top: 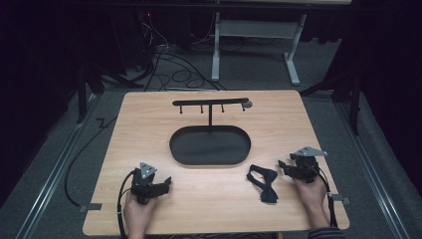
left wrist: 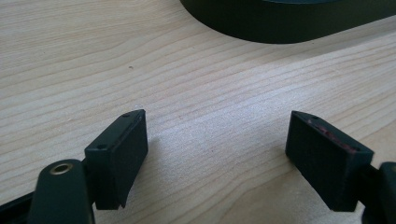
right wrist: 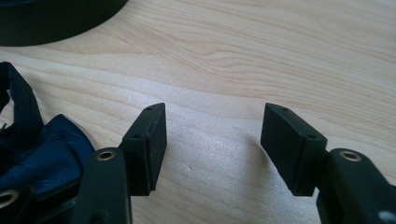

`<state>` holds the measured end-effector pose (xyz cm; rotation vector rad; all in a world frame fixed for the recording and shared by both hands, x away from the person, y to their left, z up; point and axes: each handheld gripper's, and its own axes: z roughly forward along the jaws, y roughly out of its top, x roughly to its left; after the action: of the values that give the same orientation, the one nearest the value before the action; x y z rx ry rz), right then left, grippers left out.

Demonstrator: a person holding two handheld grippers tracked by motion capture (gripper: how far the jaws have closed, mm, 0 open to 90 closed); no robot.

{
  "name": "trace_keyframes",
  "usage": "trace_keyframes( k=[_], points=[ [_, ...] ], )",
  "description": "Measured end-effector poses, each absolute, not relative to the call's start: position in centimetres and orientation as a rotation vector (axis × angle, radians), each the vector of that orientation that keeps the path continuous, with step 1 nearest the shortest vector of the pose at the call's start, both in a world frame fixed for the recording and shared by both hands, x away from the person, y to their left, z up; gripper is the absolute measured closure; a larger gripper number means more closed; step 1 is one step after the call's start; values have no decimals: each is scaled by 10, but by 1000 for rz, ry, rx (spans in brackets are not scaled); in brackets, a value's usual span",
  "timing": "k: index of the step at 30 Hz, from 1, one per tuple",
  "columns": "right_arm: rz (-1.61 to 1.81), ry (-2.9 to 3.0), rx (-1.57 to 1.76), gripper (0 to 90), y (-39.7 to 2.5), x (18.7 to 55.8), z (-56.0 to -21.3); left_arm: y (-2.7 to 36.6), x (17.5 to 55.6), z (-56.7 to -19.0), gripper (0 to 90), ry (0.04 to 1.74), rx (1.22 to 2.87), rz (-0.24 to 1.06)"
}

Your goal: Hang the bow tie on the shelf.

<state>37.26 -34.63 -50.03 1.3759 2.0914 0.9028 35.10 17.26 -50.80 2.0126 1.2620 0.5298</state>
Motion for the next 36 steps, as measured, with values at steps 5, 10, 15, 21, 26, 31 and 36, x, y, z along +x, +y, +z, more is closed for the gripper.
trace_keyframes(
  k=[5,10,15,21,26,31,36],
  points=[
    [943,2072,1384,448,-348,369,-498,173,351,-508,213,1262,2013,530],
    [1026,2067,1391,478,-350,365,-495,173,351,-508,213,1262,2012,530],
    [1050,2089,1391,518,-348,365,-495,173,351,-508,213,1263,2012,530],
    [1091,2071,1364,525,-343,356,-492,173,351,-508,213,1263,2012,529],
    [1100,2087,1354,515,-337,347,-488,173,351,-508,213,1262,2012,529],
    [1147,2104,1368,510,-336,342,-483,173,351,-508,213,1263,2012,529],
    [1163,2129,1375,521,-334,338,-481,173,351,-508,213,1263,2012,529]
  ],
)
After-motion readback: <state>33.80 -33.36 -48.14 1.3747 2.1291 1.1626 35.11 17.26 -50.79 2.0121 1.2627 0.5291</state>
